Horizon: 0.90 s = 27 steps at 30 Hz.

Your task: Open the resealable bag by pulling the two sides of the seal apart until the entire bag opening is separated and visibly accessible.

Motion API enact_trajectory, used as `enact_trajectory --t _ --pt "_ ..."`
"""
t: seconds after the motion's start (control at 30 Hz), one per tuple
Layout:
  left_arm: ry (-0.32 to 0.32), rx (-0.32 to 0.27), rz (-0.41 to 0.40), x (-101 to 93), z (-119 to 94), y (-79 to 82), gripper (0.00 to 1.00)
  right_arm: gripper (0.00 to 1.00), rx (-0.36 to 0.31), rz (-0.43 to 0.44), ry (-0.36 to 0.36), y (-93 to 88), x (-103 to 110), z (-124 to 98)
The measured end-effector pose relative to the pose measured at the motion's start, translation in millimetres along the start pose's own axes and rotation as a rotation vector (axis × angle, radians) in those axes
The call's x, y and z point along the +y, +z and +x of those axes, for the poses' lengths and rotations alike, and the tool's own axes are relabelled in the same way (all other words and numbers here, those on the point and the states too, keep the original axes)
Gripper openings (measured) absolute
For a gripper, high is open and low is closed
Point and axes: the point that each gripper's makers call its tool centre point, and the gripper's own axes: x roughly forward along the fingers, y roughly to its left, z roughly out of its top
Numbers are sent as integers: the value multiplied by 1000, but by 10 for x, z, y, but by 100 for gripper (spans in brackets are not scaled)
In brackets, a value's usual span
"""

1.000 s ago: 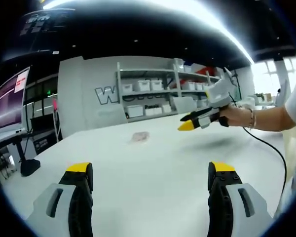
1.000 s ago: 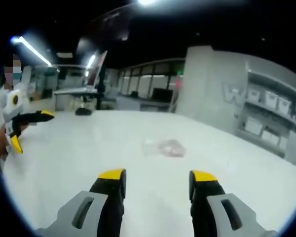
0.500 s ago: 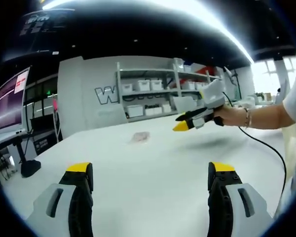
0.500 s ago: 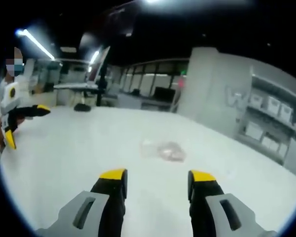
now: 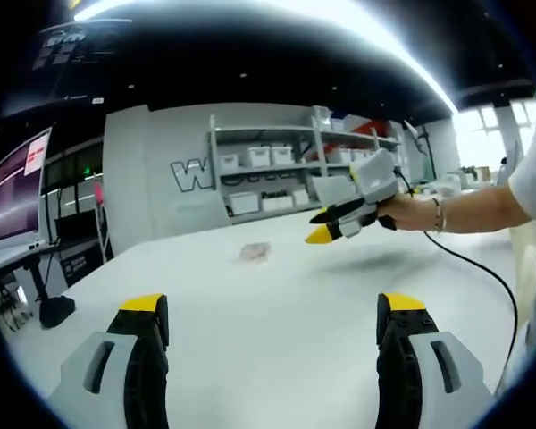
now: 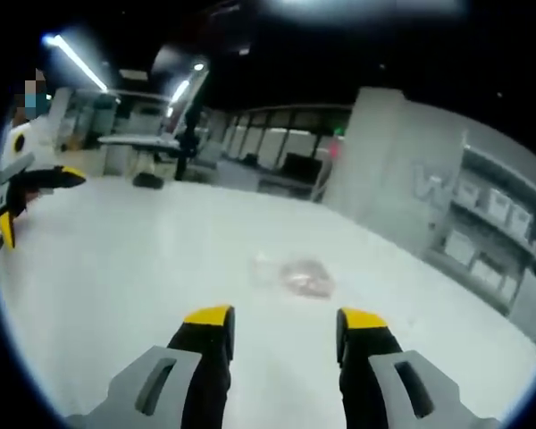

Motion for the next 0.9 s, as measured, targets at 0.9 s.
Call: enact_trajectory --t 0.9 --pt "10 3 0 23 -34 -16 96 41 37 -87 24 -41 53 229"
